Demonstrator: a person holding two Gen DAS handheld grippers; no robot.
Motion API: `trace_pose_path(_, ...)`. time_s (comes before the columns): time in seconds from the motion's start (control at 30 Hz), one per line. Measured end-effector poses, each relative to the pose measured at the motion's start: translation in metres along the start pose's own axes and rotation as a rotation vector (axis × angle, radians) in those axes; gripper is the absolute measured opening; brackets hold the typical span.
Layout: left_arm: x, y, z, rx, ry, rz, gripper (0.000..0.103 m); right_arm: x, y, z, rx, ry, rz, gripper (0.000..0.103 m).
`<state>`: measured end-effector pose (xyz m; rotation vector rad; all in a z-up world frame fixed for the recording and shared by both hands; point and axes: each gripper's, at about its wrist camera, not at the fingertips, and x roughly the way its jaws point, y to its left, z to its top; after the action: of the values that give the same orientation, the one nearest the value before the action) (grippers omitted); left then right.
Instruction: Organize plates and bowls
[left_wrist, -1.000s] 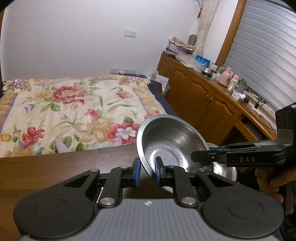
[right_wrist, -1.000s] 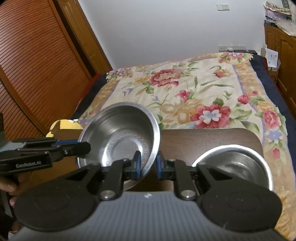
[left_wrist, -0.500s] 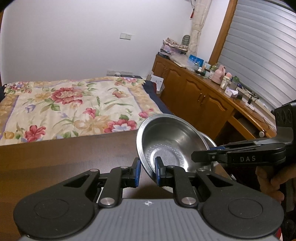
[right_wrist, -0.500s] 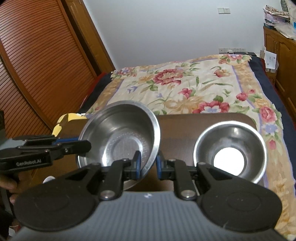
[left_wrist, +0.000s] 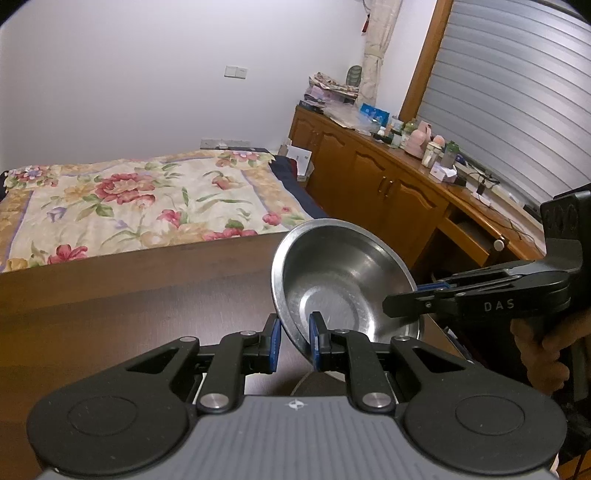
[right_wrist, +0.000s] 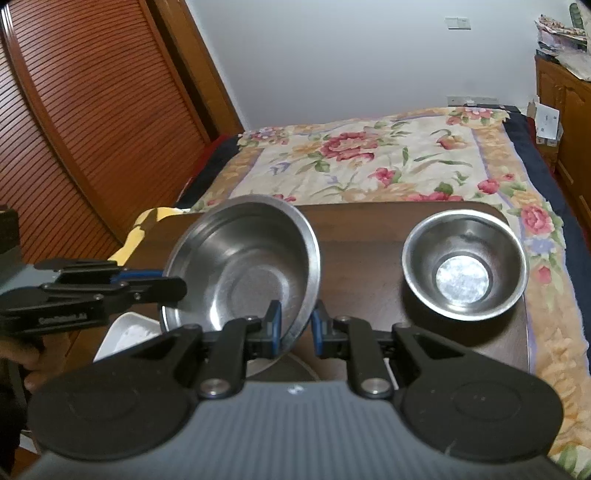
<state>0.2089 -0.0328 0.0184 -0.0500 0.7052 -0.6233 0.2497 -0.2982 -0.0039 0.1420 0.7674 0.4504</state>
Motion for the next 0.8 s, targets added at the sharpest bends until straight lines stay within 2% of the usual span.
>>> trace_pose_path(0.8, -0.029, -0.021, -0.056, -0.002, -0.023, -0.070, 0.017, -0.032, 0.005, -0.058, 0.052, 0.009, 0.072, 0.019)
